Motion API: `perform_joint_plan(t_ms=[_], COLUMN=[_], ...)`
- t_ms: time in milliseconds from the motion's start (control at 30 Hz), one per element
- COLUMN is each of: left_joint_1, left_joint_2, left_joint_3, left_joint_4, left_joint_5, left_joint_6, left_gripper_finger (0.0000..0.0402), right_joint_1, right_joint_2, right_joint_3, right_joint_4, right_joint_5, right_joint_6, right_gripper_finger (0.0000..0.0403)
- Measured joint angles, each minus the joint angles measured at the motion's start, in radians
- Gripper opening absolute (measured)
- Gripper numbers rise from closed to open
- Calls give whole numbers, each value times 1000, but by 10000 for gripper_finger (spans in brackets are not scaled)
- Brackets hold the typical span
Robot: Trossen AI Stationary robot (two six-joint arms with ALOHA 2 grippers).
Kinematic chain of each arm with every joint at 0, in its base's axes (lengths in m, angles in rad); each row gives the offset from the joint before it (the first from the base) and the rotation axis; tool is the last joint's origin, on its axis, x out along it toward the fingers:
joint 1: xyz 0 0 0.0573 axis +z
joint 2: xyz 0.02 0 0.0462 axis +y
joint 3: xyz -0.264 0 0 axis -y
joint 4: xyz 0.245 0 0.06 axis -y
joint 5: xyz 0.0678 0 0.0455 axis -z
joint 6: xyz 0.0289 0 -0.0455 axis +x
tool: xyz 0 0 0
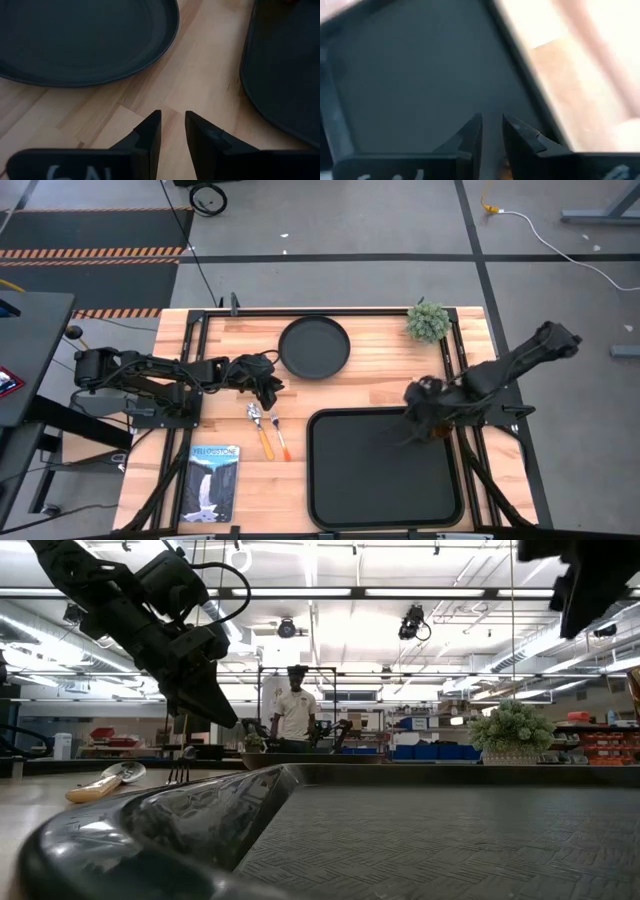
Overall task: Pick and place plate/cup/fork/spoon on tray
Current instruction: Put the brown cup on the black tray
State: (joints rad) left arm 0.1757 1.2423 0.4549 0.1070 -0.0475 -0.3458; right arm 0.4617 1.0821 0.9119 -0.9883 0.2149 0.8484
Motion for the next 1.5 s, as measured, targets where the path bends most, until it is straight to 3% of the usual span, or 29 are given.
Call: perform_joint_plan(t_ms=[200, 500, 800, 1500], left_joint_1=[0, 0, 0, -1], left_joint_2=[0, 0, 0, 0], left_joint_3=[0, 0, 0, 0], left_joint_4=[0, 0, 0, -1], left_joint_5=[0, 0, 0, 0], left_joint_6=[3, 28, 55, 71], left_gripper_finger=[96, 96, 96, 96], right_joint_1=[-34, -22, -6, 22], right_joint_2=[220, 512, 690, 718], right_joint_3=[65, 268, 318, 309], right_joint_4=[58, -189, -314, -496], right_joint_5=[-155, -304, -497, -392], right_joint_6=[-132, -50, -69, -146], right_gripper_finger=[67, 34, 13, 11])
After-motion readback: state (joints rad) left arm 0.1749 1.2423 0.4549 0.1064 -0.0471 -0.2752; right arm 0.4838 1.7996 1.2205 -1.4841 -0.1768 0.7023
